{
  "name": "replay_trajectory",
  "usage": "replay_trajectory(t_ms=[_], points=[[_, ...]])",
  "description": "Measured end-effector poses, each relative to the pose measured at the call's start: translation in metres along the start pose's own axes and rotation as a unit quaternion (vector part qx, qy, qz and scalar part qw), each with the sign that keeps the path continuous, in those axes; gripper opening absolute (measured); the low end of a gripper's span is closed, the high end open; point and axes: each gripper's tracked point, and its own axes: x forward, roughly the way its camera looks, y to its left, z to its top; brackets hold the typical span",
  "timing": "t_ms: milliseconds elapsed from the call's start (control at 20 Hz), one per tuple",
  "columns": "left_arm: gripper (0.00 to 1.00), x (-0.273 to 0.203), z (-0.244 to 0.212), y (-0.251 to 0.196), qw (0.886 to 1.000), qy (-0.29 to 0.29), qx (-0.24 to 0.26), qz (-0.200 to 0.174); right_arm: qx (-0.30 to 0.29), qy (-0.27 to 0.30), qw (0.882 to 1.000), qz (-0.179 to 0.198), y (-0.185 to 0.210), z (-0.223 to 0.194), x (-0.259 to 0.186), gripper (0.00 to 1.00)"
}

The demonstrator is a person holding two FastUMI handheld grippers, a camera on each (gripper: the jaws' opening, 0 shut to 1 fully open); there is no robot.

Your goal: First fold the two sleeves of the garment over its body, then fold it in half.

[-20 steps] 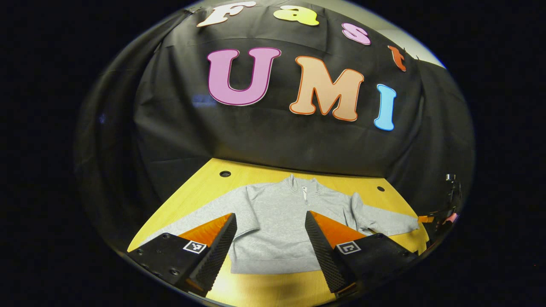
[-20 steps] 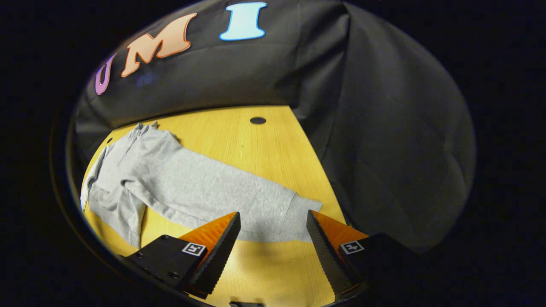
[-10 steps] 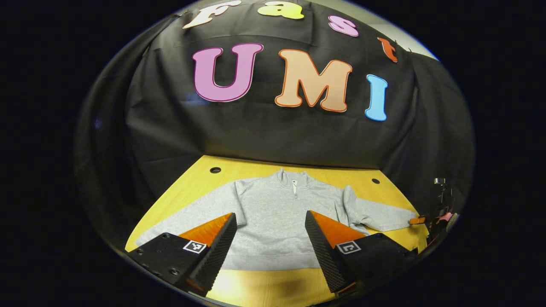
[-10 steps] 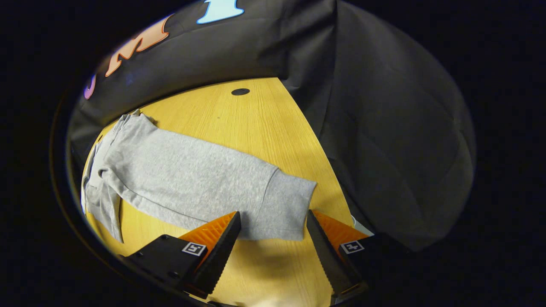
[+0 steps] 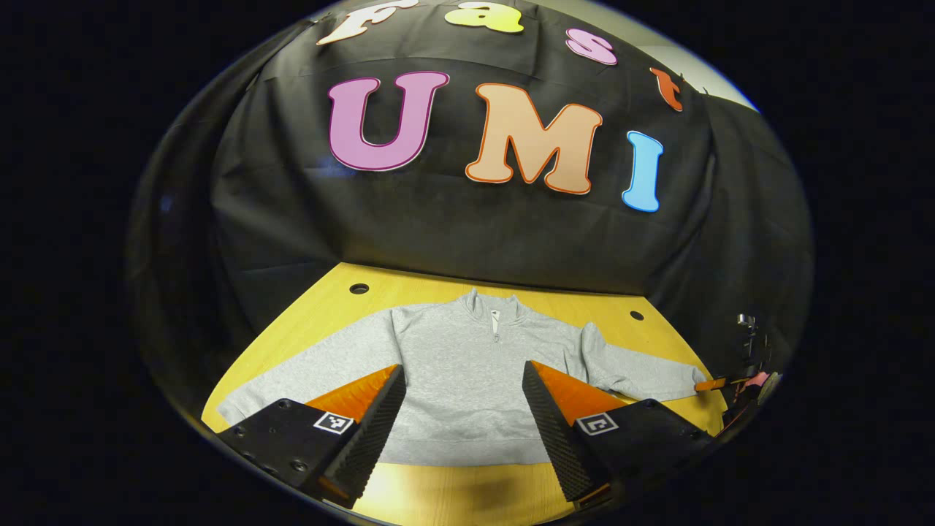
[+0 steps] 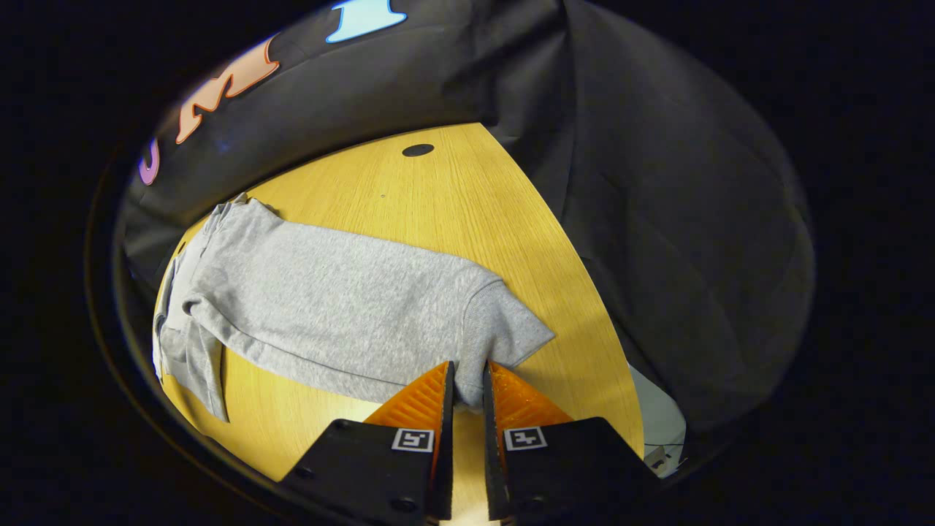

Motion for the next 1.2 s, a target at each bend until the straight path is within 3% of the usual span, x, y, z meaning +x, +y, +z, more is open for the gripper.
replay_trajectory(t_ms=[50,100,650,800,1200], points=[[0.94,-0.001,-0.001,0.0,1.0,0.001,-0.002,-0.002,-0.002,-0.001,1.0,-0.008,-0.002,-0.001,-0.001,0.21],[0.94,-0.001,-0.001,0.0,1.0,0.001,-0.002,-0.005,-0.007,-0.002,1.0,-0.013,-0.002,-0.002,-0.003,0.13],[0.94,0.0,-0.003,0.032,0.998,0.009,0.006,-0.064,0.023,-0.071,0.996,-0.038,0.031,0.014,-0.089,0.13],[0.94,-0.001,0.0,0.05,0.997,0.01,0.014,-0.078,0.039,-0.101,0.994,-0.031,0.061,0.027,-0.115,0.13],[0.94,-0.005,0.006,0.101,0.995,0.011,0.03,-0.093,0.076,-0.163,0.983,0.037,0.183,0.066,-0.174,0.12]])
